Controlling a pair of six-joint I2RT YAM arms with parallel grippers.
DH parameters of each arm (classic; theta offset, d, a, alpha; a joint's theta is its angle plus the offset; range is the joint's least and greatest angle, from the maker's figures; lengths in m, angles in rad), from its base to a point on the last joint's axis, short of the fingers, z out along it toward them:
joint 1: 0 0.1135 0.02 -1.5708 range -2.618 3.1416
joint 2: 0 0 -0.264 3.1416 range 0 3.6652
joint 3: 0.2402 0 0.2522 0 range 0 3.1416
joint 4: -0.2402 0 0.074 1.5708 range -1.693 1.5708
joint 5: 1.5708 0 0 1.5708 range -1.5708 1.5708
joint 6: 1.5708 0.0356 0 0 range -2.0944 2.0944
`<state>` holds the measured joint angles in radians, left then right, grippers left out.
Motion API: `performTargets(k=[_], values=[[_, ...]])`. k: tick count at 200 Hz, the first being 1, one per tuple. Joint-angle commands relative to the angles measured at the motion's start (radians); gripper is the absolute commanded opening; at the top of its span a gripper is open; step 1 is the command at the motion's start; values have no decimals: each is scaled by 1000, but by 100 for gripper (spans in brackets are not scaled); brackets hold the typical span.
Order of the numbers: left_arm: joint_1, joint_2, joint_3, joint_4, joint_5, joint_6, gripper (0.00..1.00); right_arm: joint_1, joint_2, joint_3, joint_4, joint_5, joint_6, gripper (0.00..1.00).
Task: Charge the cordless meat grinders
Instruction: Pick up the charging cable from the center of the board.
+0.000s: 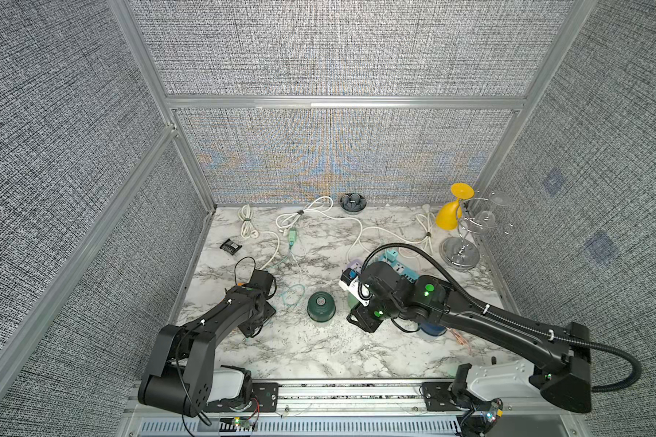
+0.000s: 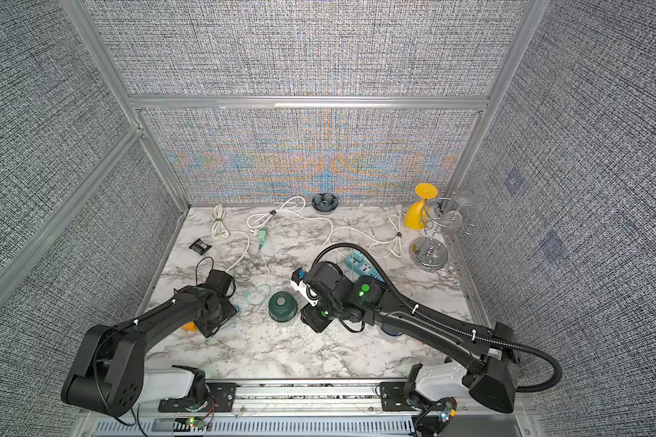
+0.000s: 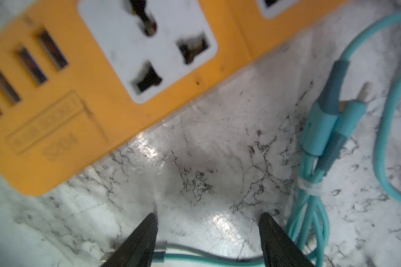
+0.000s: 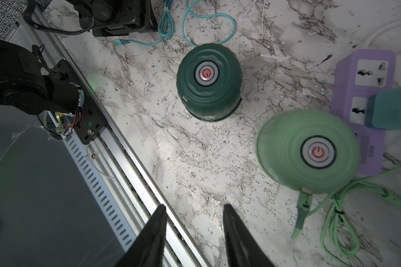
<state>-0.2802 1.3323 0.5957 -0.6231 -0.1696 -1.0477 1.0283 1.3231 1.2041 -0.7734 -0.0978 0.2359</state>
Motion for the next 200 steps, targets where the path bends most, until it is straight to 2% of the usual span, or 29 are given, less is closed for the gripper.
performTargets(k=[1,33,76,98,126,162,200], values=[[-43,-1,-8,14,175,-18,64,2,8,13,14,-6,-7,43],[-133,31,56,-28,173,-23,61,1,32,35,10,-9,-11,43],[-165,105,85,-39,169,-1,58,1,33,43,6,-8,-10,43],[-205,128,121,-92,131,1,57,1,30,42,2,-5,-9,43],[-238,166,136,-133,115,10,46,1,25,38,6,-5,-9,43],[-288,217,135,-146,129,16,38,1,24,45,9,-5,-10,43],[-316,230,115,-139,152,12,18,0,16,45,6,0,-12,43]])
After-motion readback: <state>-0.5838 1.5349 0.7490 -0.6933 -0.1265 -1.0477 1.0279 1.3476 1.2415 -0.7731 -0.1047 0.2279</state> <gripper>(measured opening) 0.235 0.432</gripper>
